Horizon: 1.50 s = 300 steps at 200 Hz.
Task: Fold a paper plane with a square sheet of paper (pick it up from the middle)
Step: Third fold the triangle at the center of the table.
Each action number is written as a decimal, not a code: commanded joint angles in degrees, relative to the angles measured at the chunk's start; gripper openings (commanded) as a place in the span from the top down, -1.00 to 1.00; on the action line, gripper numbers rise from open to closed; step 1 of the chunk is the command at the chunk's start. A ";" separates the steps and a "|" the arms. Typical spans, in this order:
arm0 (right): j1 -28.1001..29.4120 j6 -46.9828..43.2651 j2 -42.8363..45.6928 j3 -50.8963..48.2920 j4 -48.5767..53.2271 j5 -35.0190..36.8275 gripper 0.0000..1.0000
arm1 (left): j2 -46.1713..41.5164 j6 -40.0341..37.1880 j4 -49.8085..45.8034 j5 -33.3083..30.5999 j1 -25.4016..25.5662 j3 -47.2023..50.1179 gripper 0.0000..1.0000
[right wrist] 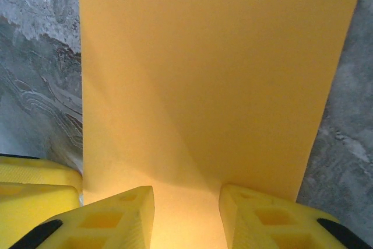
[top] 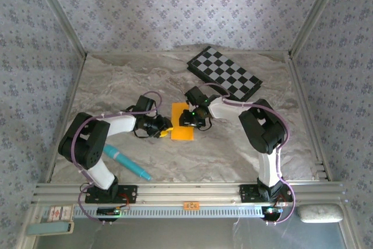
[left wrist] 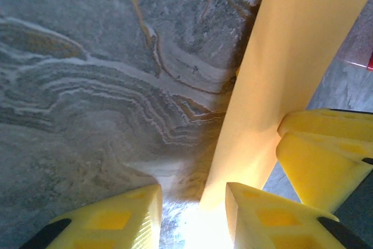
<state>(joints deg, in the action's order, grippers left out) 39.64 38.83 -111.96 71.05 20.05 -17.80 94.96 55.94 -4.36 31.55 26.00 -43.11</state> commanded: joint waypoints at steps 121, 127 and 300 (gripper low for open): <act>-1.58 1.64 -2.30 -4.26 0.51 -0.74 0.26 | 3.01 -1.95 5.31 7.65 0.30 -3.13 0.48; -1.61 1.62 -2.25 -4.22 0.60 -0.82 0.26 | 3.54 -2.14 4.96 7.55 0.19 -3.43 0.50; -1.17 -11.16 12.54 -6.55 -4.46 7.83 -0.18 | 3.16 1.46 3.29 2.00 -0.51 -5.05 0.95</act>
<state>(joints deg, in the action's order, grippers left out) 38.15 34.65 -105.51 66.39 16.43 -15.73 100.18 55.86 -0.19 34.46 25.85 -47.53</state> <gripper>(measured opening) 0.515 0.043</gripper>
